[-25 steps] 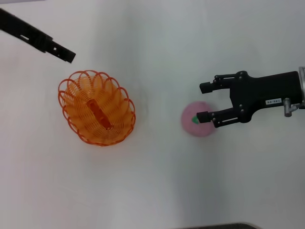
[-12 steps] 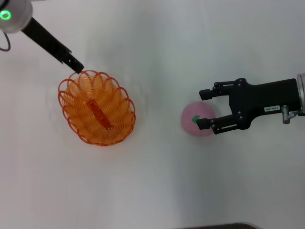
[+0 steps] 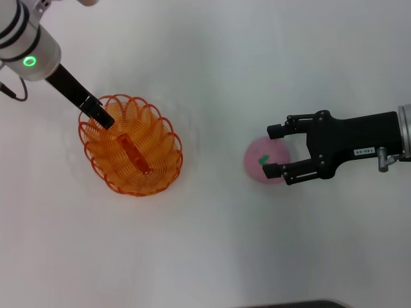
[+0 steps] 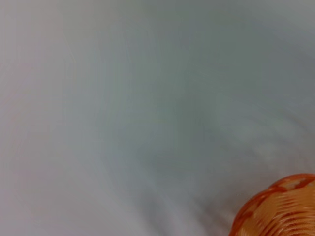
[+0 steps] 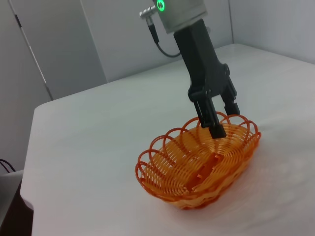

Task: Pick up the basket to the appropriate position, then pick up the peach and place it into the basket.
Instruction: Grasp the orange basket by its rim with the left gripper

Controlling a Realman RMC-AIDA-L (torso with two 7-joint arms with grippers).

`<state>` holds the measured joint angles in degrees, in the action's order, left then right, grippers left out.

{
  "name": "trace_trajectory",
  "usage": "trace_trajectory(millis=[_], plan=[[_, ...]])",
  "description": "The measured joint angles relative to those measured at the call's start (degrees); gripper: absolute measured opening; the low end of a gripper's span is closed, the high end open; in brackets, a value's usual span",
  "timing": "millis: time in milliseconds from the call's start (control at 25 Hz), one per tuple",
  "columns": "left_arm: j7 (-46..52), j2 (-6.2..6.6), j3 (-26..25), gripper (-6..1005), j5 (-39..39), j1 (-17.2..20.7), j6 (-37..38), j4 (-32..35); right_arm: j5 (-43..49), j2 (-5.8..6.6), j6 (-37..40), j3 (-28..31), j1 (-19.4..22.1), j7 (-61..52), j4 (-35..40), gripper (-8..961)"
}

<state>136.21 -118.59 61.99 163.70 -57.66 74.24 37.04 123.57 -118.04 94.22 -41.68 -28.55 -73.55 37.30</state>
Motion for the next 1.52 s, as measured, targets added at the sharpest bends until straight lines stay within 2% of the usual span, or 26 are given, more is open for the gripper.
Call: trace_trajectory(millis=[600,680,920,1120,1320,1520], plan=[[-0.2,-1.07,2.6,765,0.0,0.0,-1.3,-0.9,0.0,-0.03,-1.4,0.1,0.0,0.0,-0.2,854],[-0.4,-1.29,2.7,518,0.0,-0.1,-1.2,-0.5,0.0,-0.12,-1.5,0.1,-0.1,0.0,-0.2,854],[-0.4,-1.46,2.2,306,0.0,0.1,-0.2,1.0,0.0,-0.17,-2.3,-0.2,-0.1,0.1,-0.3,853],[-0.1,-1.48,0.6,192,-0.1,0.3,1.7,3.3,0.0,-0.17,-2.4,-0.2,-0.1,0.4,-1.0,853],[1.0,-1.47,-3.4,169,-0.1,0.9,3.4,6.5,0.0,-0.17,-2.2,0.1,-0.1,0.7,-1.0,852],[5.2,-1.47,-7.8,147,0.0,2.6,8.4,14.1,-0.6,0.2,0.3,0.6,0.0,0.2,-1.0,852]])
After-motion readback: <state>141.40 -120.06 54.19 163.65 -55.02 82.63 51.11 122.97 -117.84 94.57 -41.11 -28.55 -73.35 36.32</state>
